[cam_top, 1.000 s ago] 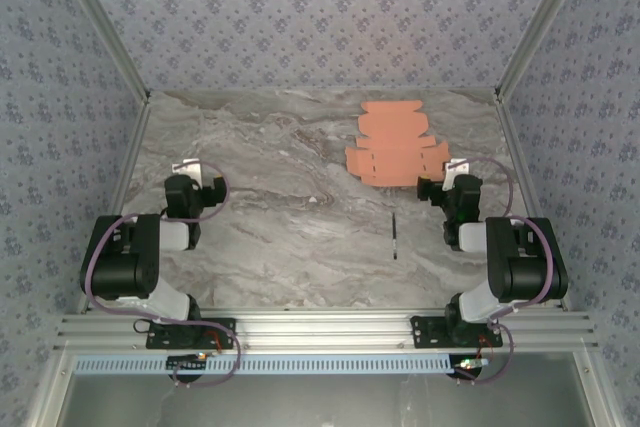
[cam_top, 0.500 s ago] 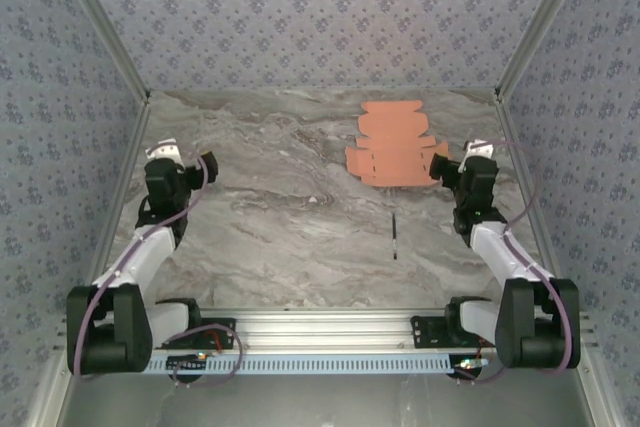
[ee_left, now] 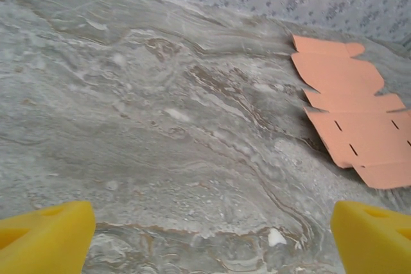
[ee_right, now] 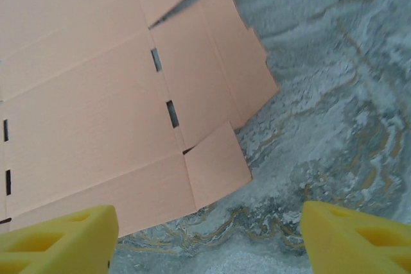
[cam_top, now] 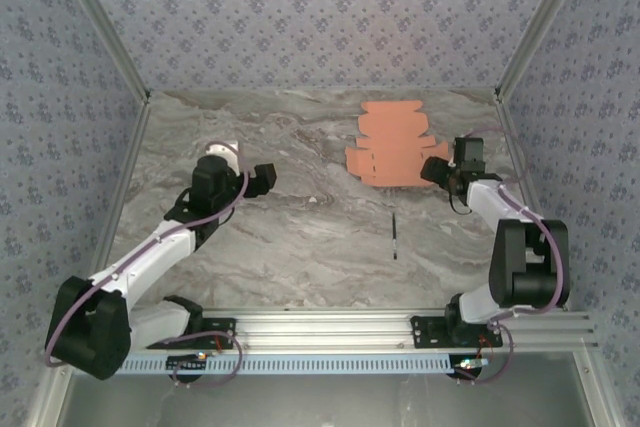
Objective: Fold the paper box
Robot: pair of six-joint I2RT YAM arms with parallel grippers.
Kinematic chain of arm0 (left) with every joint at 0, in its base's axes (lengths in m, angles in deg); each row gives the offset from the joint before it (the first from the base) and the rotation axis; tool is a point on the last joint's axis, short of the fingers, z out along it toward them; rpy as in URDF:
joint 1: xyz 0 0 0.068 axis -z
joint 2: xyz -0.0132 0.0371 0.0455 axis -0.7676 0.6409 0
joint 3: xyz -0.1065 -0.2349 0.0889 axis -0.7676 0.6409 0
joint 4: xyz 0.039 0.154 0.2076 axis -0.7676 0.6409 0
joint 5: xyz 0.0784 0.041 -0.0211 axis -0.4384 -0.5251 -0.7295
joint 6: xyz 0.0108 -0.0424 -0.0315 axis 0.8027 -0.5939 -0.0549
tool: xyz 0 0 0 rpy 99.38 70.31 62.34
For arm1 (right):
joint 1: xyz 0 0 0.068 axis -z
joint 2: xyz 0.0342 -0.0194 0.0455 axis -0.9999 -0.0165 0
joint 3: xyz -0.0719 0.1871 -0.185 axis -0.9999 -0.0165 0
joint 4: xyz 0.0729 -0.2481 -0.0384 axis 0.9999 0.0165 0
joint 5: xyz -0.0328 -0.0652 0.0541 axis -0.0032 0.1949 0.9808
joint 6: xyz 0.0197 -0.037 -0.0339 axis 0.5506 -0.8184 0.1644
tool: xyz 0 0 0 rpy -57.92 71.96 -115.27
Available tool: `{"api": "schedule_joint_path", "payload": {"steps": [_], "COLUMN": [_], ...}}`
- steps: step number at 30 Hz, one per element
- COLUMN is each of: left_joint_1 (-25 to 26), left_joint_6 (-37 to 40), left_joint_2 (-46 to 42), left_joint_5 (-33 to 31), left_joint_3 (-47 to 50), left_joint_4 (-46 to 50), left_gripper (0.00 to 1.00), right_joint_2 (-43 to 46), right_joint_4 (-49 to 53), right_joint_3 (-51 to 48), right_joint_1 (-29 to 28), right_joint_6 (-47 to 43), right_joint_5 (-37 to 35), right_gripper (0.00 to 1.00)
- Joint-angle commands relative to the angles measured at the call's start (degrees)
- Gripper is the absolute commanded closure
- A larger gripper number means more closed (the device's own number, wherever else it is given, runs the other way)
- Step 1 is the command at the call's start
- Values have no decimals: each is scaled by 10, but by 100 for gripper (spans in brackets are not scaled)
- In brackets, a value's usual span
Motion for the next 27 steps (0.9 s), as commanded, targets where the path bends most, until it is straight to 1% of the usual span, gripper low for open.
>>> {"api": "schedule_joint_path", "payload": {"steps": [1, 5, 9, 12, 27], "left_joint_1": [20, 34, 37, 39, 45], "left_joint_6": [9, 13, 14, 11, 2], "left_joint_2": [17, 22, 14, 10, -3], "left_joint_5": [-19, -40, -49, -58, -64], "left_joint_3": [-32, -34, -29, -26, -12], "left_joint_4": [18, 34, 35, 34, 31], "left_gripper": [7, 7, 7, 7, 7], "right_joint_2": [-17, -28, -47, -64, -130], "right_joint_4": [25, 6, -27, -48, -114], "right_joint_3": [17, 10, 6, 6, 7], "right_joint_1": [13, 24, 29, 29, 31], "right_joint_6": [46, 64, 85, 100, 119], "right_joint_5": [34, 50, 77, 91, 102], "right_gripper": [28, 39, 47, 50, 62]}}
